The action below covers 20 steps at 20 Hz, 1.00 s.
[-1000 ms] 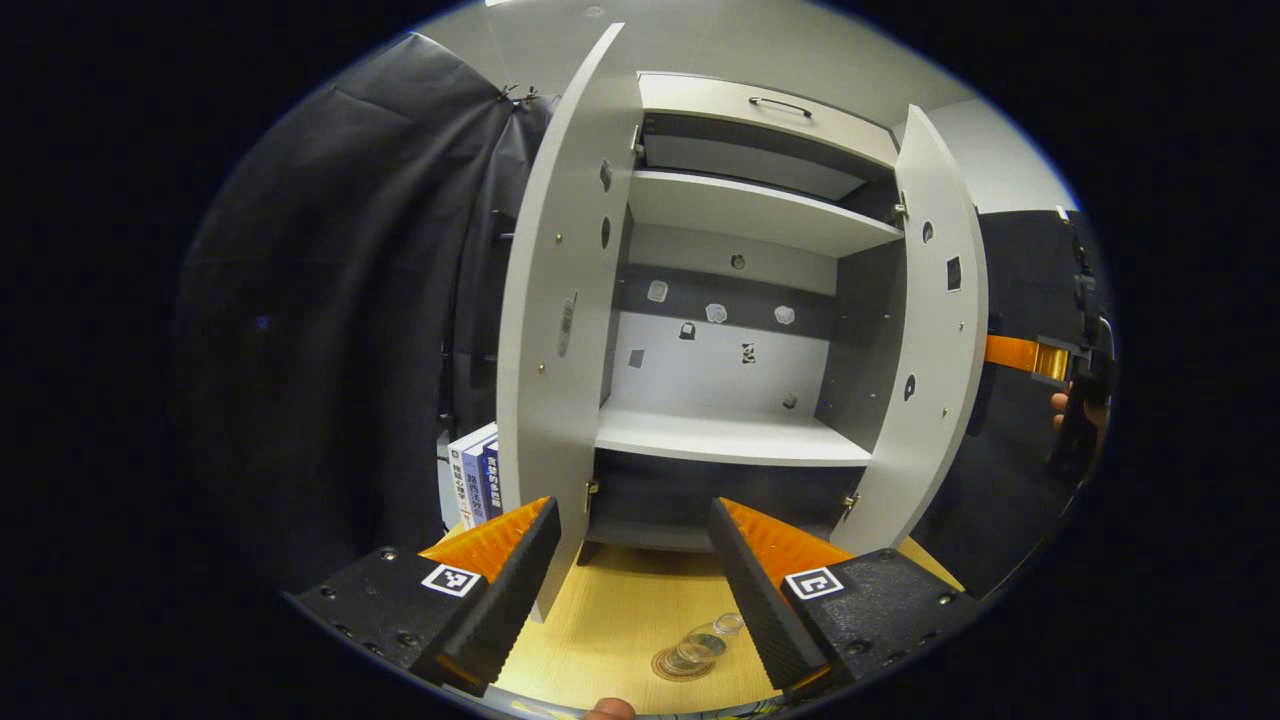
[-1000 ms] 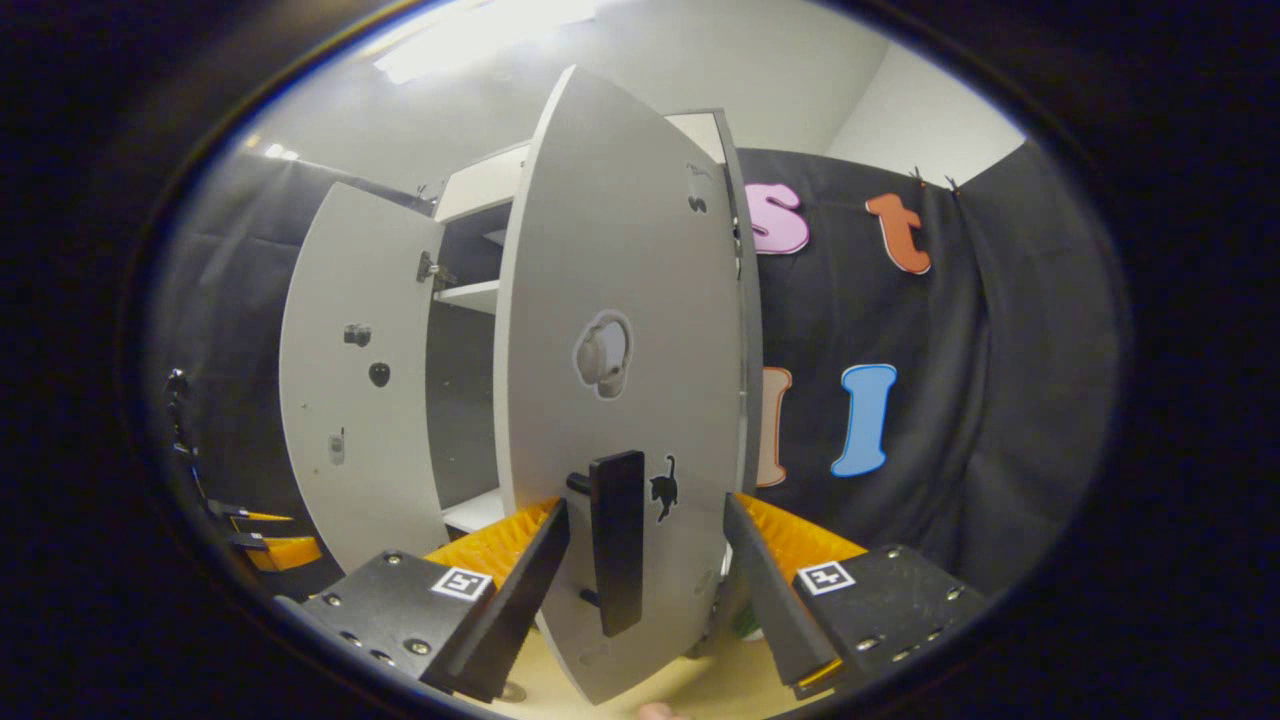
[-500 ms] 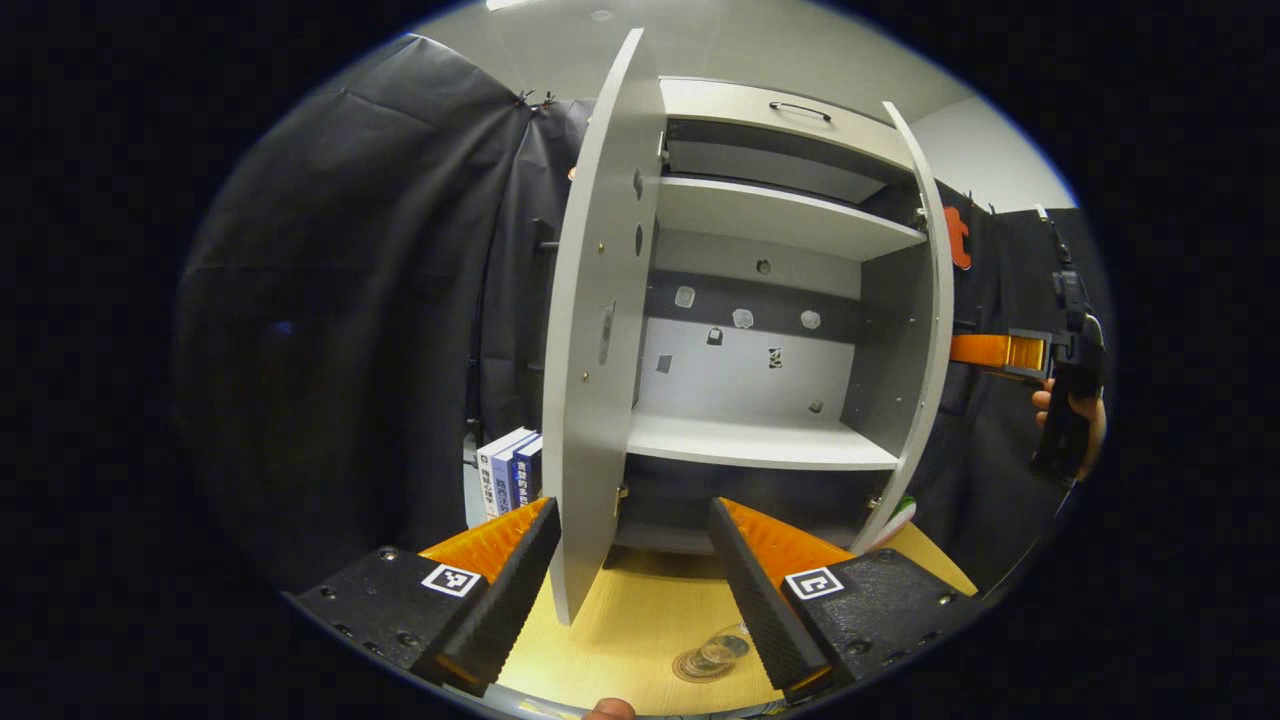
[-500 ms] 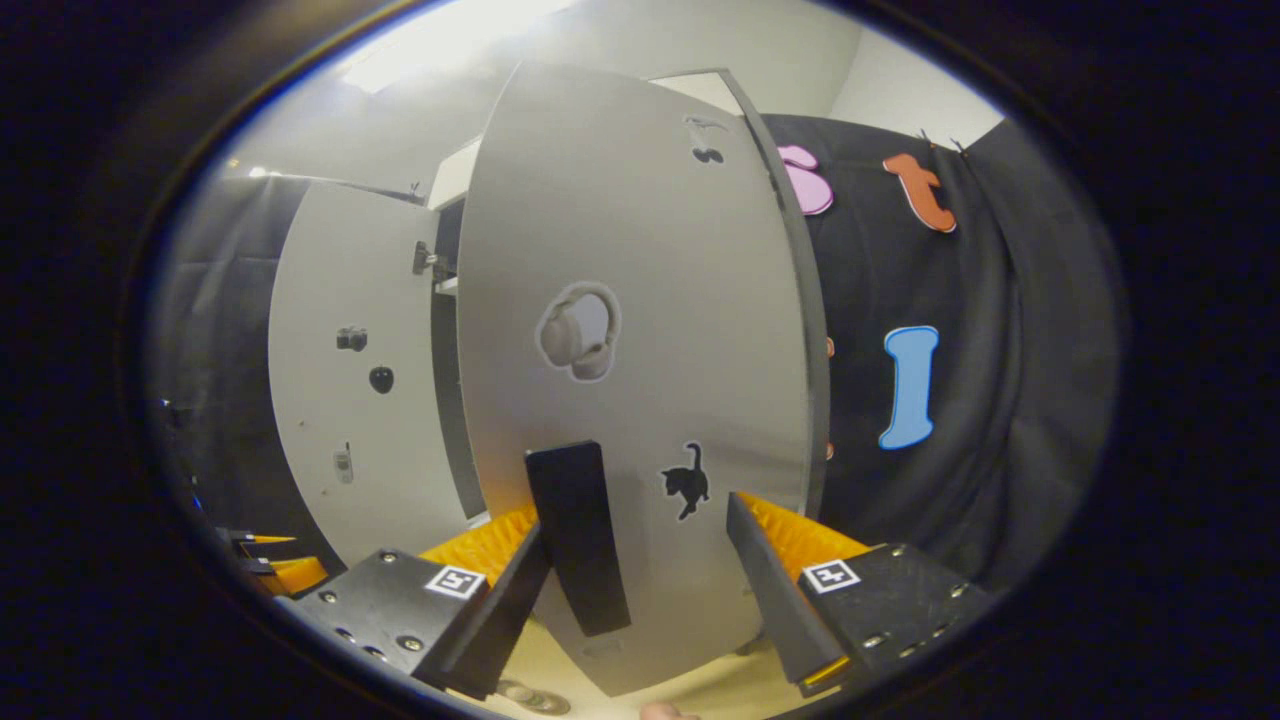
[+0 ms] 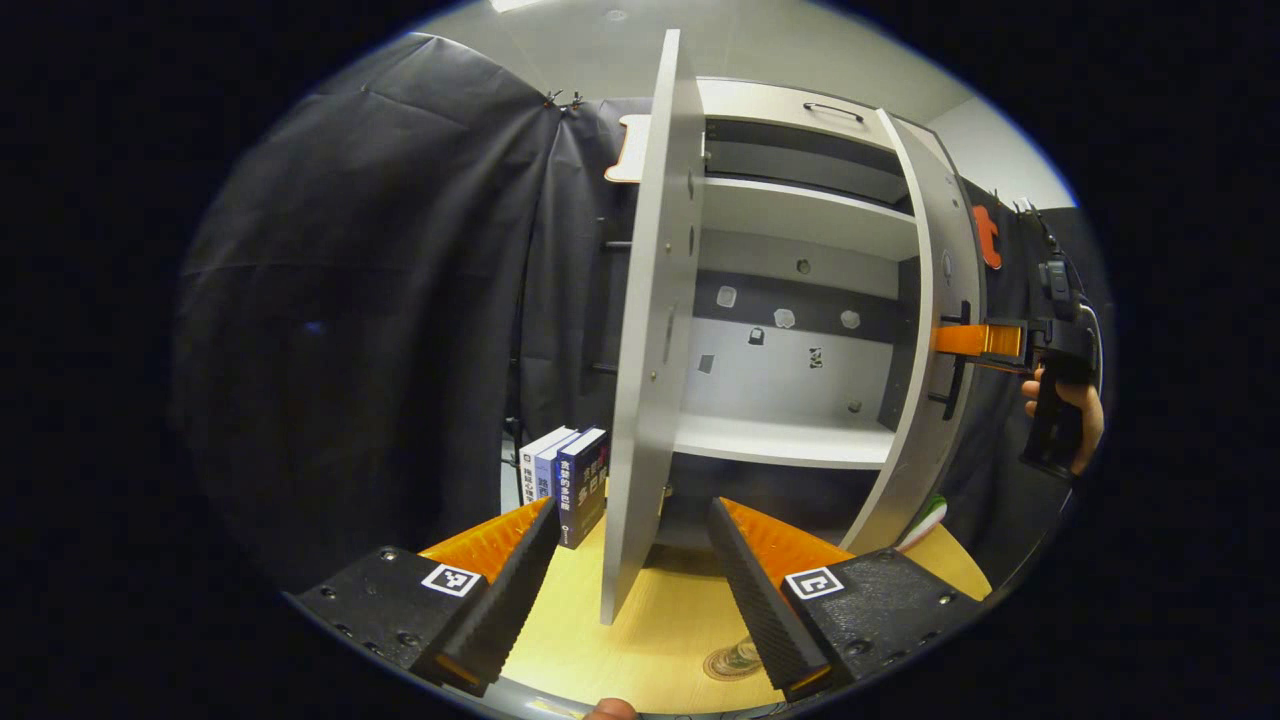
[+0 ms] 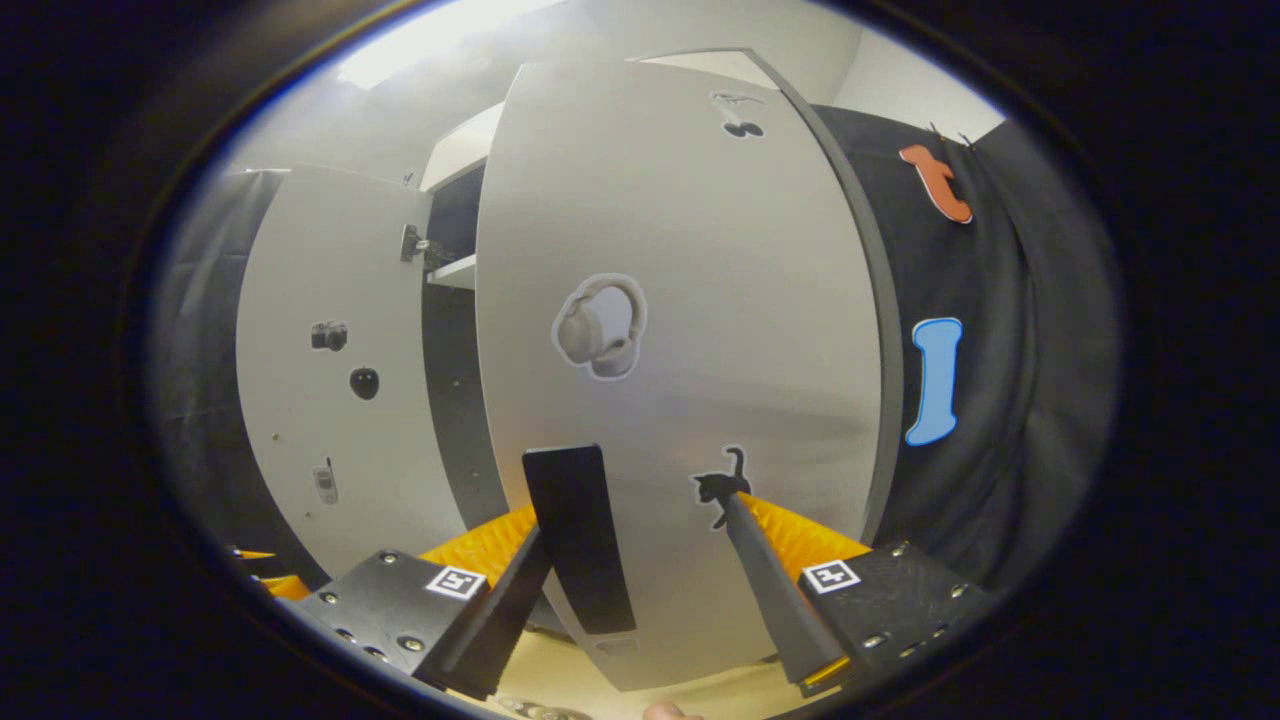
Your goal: Grasp the bottle in the cabinet with the left hand and place it on the coaster, then close the right door with the right hand and the left door with the left hand.
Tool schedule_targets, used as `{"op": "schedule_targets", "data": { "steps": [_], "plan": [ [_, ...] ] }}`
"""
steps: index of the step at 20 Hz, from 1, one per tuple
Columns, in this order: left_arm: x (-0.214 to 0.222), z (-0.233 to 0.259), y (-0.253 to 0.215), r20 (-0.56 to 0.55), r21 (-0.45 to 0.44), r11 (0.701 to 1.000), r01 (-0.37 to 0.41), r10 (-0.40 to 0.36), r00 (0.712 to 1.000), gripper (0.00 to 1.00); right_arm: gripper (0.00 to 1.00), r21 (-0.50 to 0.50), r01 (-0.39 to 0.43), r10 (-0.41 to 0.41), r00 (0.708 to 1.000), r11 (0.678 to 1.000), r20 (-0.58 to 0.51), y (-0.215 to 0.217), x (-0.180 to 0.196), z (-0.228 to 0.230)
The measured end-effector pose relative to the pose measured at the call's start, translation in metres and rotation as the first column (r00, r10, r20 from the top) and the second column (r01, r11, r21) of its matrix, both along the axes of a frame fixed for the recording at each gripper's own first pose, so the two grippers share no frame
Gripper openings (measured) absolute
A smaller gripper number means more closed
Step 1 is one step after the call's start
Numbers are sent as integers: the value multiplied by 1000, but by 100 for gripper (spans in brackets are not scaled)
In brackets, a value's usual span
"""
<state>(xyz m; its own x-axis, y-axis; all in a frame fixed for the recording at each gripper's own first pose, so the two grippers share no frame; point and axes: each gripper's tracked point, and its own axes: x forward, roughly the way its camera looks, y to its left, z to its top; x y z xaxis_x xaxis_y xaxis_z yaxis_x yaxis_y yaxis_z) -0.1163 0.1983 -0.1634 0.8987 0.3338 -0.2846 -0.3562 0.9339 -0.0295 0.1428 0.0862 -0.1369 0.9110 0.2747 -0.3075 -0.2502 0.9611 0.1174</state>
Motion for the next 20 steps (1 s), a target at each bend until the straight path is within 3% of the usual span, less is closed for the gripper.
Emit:
{"op": "schedule_targets", "data": {
  "steps": [10,20],
  "plan": [
    [-4,3,31,9,16,998,-60,60,998,95,97,20,45,-45,999,999,-13,23,38,-16],
    [-25,4,56,11,12,992,-130,129,992,95,99,-7,147,-147,989,989,10,29,57,-23]
  ]
}}
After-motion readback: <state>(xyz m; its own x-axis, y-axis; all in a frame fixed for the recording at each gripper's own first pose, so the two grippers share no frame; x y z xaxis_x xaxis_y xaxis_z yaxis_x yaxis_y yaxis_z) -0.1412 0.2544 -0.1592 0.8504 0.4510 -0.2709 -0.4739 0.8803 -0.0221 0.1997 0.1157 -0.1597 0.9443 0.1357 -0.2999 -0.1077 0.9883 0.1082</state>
